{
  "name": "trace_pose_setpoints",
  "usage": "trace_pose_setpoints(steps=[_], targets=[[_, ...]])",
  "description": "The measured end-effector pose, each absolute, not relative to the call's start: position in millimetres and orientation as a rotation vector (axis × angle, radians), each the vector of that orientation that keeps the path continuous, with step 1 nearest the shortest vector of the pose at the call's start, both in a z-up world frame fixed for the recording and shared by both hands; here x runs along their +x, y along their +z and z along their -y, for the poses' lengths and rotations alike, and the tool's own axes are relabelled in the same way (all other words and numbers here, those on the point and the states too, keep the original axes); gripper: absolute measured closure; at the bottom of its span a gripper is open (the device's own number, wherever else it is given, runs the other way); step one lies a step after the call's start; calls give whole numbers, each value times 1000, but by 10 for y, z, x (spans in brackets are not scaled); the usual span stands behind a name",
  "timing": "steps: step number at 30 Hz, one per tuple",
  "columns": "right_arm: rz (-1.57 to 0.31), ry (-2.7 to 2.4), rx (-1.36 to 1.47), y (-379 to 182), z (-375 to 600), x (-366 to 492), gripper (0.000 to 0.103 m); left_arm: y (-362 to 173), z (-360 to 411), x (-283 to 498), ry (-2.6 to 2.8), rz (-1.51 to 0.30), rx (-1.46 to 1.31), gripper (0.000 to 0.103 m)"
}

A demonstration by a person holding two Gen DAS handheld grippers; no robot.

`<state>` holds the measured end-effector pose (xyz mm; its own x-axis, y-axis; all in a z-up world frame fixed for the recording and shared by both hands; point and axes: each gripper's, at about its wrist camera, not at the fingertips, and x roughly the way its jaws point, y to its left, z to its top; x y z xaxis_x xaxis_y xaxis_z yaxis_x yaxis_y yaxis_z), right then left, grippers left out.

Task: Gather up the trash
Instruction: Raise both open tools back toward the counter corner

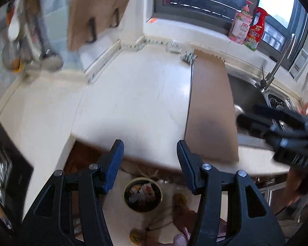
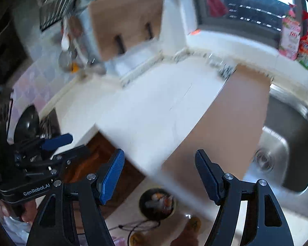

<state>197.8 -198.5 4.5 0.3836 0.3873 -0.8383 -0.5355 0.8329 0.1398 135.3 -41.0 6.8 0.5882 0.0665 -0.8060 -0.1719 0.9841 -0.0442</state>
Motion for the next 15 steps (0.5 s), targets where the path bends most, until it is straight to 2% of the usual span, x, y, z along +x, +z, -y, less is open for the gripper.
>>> trace_pose_setpoints(steps=[7, 10, 15], targets=[[-1000, 569, -178, 718, 2473, 3306, 31, 584, 521, 2402, 119, -942, -122, 51], [-998, 552, -206, 895, 2567, 3920, 31, 669, 528, 2850, 111, -948, -137, 46], [-1025, 524, -199, 844, 2622, 4896, 31, 663, 579, 3692, 137, -951, -97, 45]])
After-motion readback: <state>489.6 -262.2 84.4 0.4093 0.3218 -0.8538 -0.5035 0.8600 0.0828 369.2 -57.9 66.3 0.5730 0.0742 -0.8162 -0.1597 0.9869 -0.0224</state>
